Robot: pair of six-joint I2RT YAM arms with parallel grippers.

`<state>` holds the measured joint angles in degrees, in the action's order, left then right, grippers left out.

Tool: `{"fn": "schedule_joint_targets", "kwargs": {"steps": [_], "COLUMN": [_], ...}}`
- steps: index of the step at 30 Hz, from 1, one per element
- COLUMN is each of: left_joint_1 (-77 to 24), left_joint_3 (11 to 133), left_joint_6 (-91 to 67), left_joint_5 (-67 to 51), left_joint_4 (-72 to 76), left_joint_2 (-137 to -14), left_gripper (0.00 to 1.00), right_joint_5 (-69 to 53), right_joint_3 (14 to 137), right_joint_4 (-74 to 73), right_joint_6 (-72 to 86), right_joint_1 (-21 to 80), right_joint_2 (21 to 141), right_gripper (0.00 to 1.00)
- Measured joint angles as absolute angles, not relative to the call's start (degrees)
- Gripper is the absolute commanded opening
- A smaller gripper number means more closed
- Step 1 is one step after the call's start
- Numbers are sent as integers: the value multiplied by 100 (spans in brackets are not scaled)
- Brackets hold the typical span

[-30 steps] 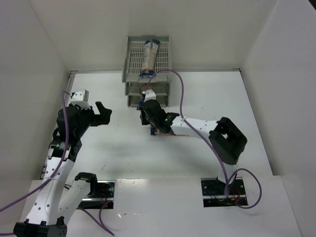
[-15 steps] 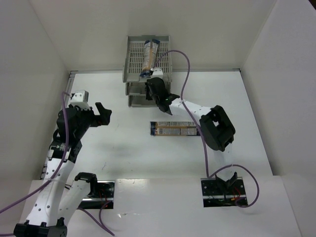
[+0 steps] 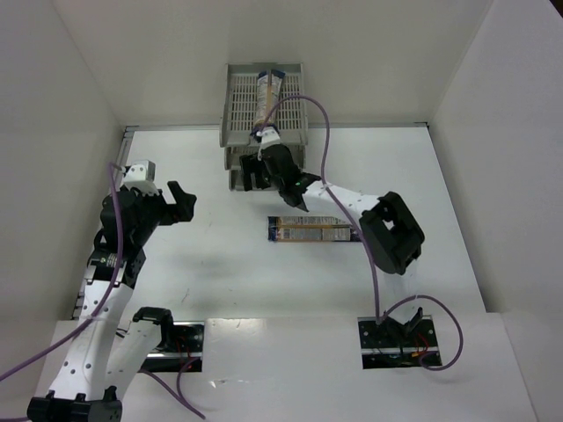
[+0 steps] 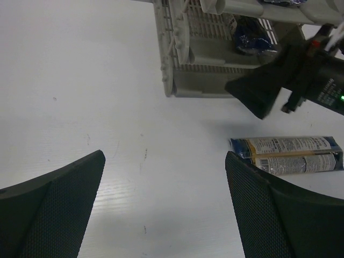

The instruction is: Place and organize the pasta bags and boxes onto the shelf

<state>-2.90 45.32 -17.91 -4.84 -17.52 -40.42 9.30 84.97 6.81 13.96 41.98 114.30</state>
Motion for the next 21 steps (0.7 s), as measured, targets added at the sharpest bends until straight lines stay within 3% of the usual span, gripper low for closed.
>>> {"fn": "schedule_joint_targets", "kwargs": {"steps": [8, 14, 21], "left_joint_1": [-285, -285, -285], "left_joint_3": [4532, 4486, 4466], "left_joint_6": [-1791, -1791, -1791], "left_joint_5": [-563, -672, -718], "left_joint_4": [-1752, -1750, -1750], "left_joint_2": [-4042, -4042, -4005], "left_gripper": [100, 100, 100], "right_joint_5": [364, 661, 666], "right_joint_3": [7994, 7516, 7373], "right_joint_4": [-1240, -2427, -2751], "right_joint_6": [436, 119, 34], "right_joint_1": [4198, 4038, 3785], "right_joint_2": [10326, 10383, 10866], "right_gripper": [100, 100, 100]}}
